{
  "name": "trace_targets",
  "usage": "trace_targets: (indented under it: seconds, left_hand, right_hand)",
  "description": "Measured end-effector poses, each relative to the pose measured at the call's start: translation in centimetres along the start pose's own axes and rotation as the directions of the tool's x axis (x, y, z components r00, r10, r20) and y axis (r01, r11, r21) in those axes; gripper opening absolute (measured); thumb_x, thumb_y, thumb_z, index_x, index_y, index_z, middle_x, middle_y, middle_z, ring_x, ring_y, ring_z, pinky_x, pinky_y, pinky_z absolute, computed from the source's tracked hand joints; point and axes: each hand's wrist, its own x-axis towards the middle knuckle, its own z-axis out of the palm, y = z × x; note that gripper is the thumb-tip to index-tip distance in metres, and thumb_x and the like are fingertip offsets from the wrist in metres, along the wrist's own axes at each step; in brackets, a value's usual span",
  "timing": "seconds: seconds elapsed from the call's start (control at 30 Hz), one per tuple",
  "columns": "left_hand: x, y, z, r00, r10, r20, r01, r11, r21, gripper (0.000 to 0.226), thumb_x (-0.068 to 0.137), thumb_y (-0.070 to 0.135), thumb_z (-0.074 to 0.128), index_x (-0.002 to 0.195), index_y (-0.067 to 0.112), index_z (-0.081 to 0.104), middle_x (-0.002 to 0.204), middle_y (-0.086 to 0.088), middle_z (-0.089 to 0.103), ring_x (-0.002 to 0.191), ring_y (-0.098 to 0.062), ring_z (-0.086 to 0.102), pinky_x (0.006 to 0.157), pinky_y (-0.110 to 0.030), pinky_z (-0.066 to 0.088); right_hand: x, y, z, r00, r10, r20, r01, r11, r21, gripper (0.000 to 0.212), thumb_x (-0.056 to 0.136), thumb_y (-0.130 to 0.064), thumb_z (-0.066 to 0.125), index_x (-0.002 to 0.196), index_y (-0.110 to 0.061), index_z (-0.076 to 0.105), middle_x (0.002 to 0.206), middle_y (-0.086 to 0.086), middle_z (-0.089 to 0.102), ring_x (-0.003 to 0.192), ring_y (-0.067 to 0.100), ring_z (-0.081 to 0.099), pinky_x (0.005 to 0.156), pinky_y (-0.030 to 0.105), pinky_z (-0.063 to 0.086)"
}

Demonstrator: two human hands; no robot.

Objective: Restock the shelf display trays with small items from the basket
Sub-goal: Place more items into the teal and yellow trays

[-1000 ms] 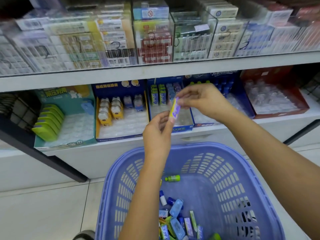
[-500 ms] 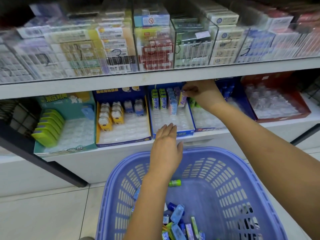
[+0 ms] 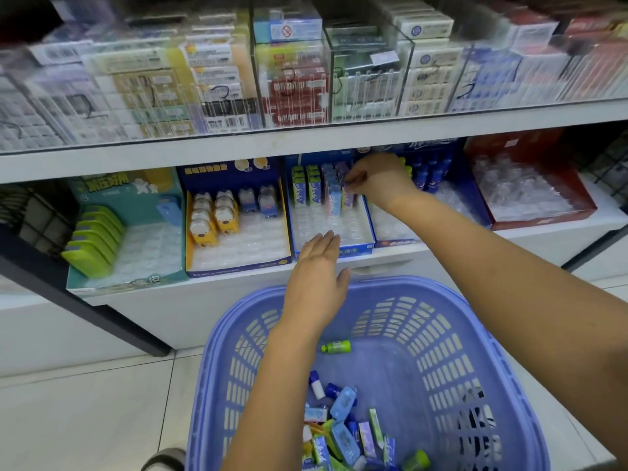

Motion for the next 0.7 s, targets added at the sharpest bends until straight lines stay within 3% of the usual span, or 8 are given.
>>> trace_targets:
  seconds: [0.1,0.17,0.2,0.27,0.33,0.47,0.57,0.7]
  left_hand:
    - [-1.4,0.3,-0.3,0.972,0.026,-0.232,-0.065,0.985,-0.161,0.033,0.097,0.027,0.049,0.125,0.013,0.059,0.129,0.000,0.058,0.122,-0.014,0.050,0.101,-0.018,0.033]
    - [-2.4,0.2,0.2,0.933,-0.031,-0.359,-0.058,0.971,-0.234,0.025,0.095,0.033,0.049,0.095,0.016,0.067,0.089,0.004,0.066,0.084,-0.013,0.061,0.072,-0.025,0.046]
    - [-2.8,-0.2,0.8,0.938,-0.070,-0.340,-0.014,0.971,-0.239,0.025,0.094,0.034,0.049,0.084,0.016,0.064,0.073,0.005,0.062,0.071,-0.015,0.059,0.062,-0.028,0.043]
    - [-3.3,-1.3,2.7,0.982,-0.149,-0.117,0.130,0.979,-0.155,0.026,0.092,0.031,0.052,0.072,0.016,0.057,0.060,0.001,0.057,0.064,-0.025,0.058,0.055,-0.032,0.036]
    - [-4.3,-3.1,5.1,0.952,-0.235,0.197,0.240,0.971,-0.005,0.023,0.089,0.021,0.055,0.069,0.011,0.056,0.071,-0.015,0.064,0.075,-0.033,0.062,0.059,-0.035,0.040]
    - [-8.3,-7.1,9.2,0.677,-0.396,0.620,0.299,0.918,0.259,0.022,0.088,0.013,0.061,0.108,0.005,0.067,0.115,-0.016,0.065,0.108,-0.029,0.060,0.092,-0.037,0.048]
    - [-10.5,-8.8,10.6,0.578,-0.448,0.682,0.299,0.894,0.334,0.028,0.089,0.008,0.059,0.116,0.005,0.062,0.118,-0.017,0.062,0.106,-0.032,0.058,0.093,-0.041,0.049]
    - [-10.9,-10.1,11.3,0.596,-0.504,0.625,0.338,0.863,0.375,0.033,0.092,0.001,0.047,0.123,0.007,0.057,0.120,-0.017,0.059,0.106,-0.033,0.057,0.090,-0.042,0.047]
  right_hand:
    - [-1.3,-0.8,-0.9,0.998,0.032,-0.047,-0.034,0.999,-0.035,0.027,0.088,-0.023,0.062,0.111,-0.011,0.065,0.114,0.007,0.065,0.103,0.024,0.059,0.075,0.021,0.039]
    - [-4.3,-0.7,-0.5,0.995,0.053,-0.082,-0.047,0.996,0.082,0.022,0.081,-0.025,0.070,0.097,-0.012,0.062,0.088,0.003,0.065,0.078,0.018,0.061,0.063,0.024,0.042]
    - [-6.3,-0.5,0.2,0.999,0.047,-0.024,-0.043,0.988,0.151,0.022,0.077,-0.028,0.074,0.086,-0.015,0.060,0.075,-0.002,0.062,0.064,0.011,0.057,0.054,0.023,0.041]
    - [-10.0,-0.1,2.8,0.973,-0.003,0.232,-0.035,0.987,0.158,0.022,0.074,-0.033,0.077,0.072,-0.018,0.061,0.064,-0.004,0.063,0.049,0.003,0.055,0.047,0.017,0.041]
    - [-12.9,0.3,7.1,0.863,0.003,0.506,-0.026,0.999,0.040,0.019,0.077,-0.030,0.073,0.079,-0.012,0.070,0.077,0.006,0.072,0.061,0.013,0.065,0.058,0.021,0.046]
    - [-17.9,1.9,16.6,0.729,-0.017,0.684,0.025,1.000,-0.002,0.032,0.084,-0.015,0.066,0.115,-0.011,0.062,0.118,0.009,0.063,0.108,0.024,0.058,0.084,0.028,0.044]
    - [-20.4,3.1,21.6,0.706,-0.137,0.695,0.168,0.985,0.023,0.041,0.088,-0.006,0.056,0.128,-0.013,0.054,0.126,0.012,0.052,0.116,0.030,0.050,0.094,0.035,0.041]
    - [-22.0,3.2,25.5,0.702,-0.232,0.673,0.327,0.945,-0.016,0.036,0.094,-0.010,0.046,0.129,-0.009,0.051,0.126,0.014,0.047,0.117,0.032,0.044,0.091,0.036,0.038]
